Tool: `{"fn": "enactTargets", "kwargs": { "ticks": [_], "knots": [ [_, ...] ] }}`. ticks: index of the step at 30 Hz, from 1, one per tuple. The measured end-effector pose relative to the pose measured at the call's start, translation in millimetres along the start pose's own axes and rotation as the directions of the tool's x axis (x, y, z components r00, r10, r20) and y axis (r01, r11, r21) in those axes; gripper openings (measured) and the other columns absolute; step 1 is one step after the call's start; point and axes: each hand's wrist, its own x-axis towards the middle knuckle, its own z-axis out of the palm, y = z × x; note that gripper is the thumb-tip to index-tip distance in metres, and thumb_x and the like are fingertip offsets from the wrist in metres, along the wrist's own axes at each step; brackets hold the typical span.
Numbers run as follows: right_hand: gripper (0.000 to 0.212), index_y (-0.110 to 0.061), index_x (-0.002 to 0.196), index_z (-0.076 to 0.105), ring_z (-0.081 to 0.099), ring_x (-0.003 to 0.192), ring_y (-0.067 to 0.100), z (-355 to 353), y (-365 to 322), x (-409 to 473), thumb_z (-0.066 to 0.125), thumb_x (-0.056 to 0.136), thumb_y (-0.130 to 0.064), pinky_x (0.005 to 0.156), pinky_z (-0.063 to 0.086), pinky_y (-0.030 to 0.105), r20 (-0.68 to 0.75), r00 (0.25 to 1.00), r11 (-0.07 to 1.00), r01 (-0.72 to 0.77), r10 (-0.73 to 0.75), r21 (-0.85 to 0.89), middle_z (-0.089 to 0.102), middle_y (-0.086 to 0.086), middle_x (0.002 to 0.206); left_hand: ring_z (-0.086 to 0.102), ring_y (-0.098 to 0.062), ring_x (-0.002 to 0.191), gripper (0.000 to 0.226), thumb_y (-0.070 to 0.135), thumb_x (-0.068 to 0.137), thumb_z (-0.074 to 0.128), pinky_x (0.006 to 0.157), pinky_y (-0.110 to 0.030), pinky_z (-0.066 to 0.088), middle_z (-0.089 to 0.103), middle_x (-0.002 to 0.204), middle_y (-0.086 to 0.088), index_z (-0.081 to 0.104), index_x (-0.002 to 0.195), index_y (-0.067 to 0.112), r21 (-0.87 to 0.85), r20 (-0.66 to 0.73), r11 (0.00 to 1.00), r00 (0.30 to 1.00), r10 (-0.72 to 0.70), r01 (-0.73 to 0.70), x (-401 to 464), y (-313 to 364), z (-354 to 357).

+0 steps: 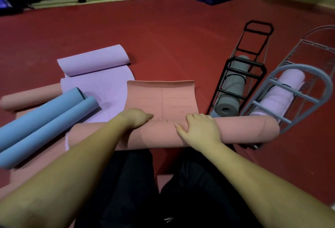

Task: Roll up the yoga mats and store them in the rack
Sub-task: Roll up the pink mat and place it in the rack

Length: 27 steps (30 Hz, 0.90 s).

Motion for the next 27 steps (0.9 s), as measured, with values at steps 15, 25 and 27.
{"fn": "enactTargets", "kwargs": {
  "ticks": [15, 25, 27],
  "knots": [
    [0.073, -0.015, 0.112, 0.069, 0.062, 0.106, 0.032, -15.7, 1.7, 48.4, 0.023, 0.092, -0.068, 0.076, 0.041, 0.036, 0.322, 0.947, 0.999, -0.026, 0.01, 0.046, 0.067, 0.012, 0.116, 0.062, -0.032, 0.084, 0.056, 0.056, 0.094, 0.019, 0.075, -0.039, 0.041, 0.069, 0.084, -0.007, 0.057, 0.074, 0.02, 0.236, -0.507, 0.966, 0.835, 0.213, -0.103, -33.7, -30.9, 46.2],
    [0.074, -0.008, 0.146, 0.044, 0.036, 0.141, 0.032, -52.7, 6.3, 54.0, 0.024, 0.1, -0.062, 0.112, 0.027, 0.037, 0.682, 0.731, 0.993, -0.057, -0.031, 0.106, 0.034, 0.017, 0.156, 0.058, -0.031, 0.109, 0.066, 0.058, 0.101, 0.019, 0.094, -0.038, 0.044, 0.065, 0.119, -0.013, 0.068, 0.105, 0.014, 0.137, -0.251, 0.988, 0.962, 0.106, -0.074, -46.4, -12.1, 18.9],
    [0.071, -0.012, 0.149, 0.04, 0.031, 0.144, 0.029, -55.5, 8.2, 50.7, 0.027, 0.1, -0.061, 0.114, 0.023, 0.036, 0.75, 0.659, 0.984, -0.089, -0.057, 0.153, 0.029, 0.013, 0.159, 0.054, -0.032, 0.121, 0.07, 0.058, 0.102, 0.018, 0.103, -0.04, 0.04, 0.059, 0.134, -0.015, 0.064, 0.123, 0.01, 0.119, -0.154, 0.991, 0.985, 0.079, -0.06, -48.8, -11.0, 18.6]
  ]
}}
